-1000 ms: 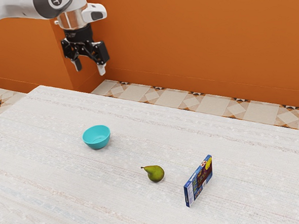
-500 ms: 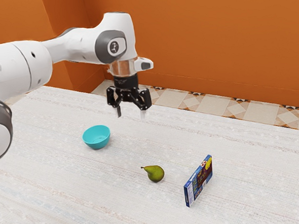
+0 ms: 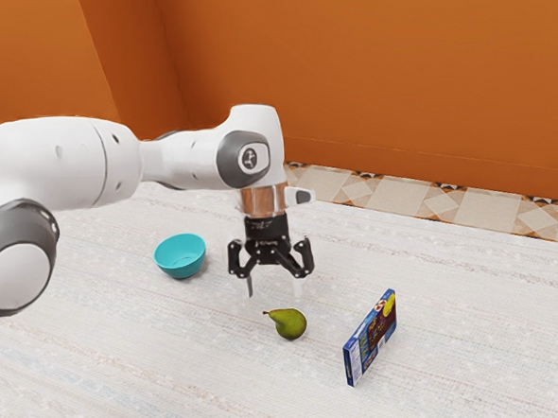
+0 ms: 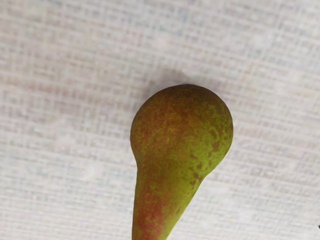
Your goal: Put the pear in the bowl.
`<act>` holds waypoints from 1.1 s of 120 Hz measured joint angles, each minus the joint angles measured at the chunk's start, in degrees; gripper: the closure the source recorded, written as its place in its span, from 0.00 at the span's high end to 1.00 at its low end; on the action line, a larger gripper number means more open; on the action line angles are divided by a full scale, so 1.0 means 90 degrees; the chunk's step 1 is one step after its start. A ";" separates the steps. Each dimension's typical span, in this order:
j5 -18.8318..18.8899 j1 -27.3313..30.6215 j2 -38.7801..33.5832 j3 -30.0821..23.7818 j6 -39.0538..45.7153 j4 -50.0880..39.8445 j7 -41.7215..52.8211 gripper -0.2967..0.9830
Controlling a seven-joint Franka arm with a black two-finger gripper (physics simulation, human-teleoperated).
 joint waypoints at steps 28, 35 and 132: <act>0.0375 -0.0145 0.0327 0.0000 0.0173 -0.0026 -0.0154 0.77; 0.0394 -0.0184 0.0419 0.0000 0.0232 -0.0014 -0.0177 0.77; 0.0236 -0.0410 0.0955 0.0008 0.0679 0.0073 -0.0348 0.51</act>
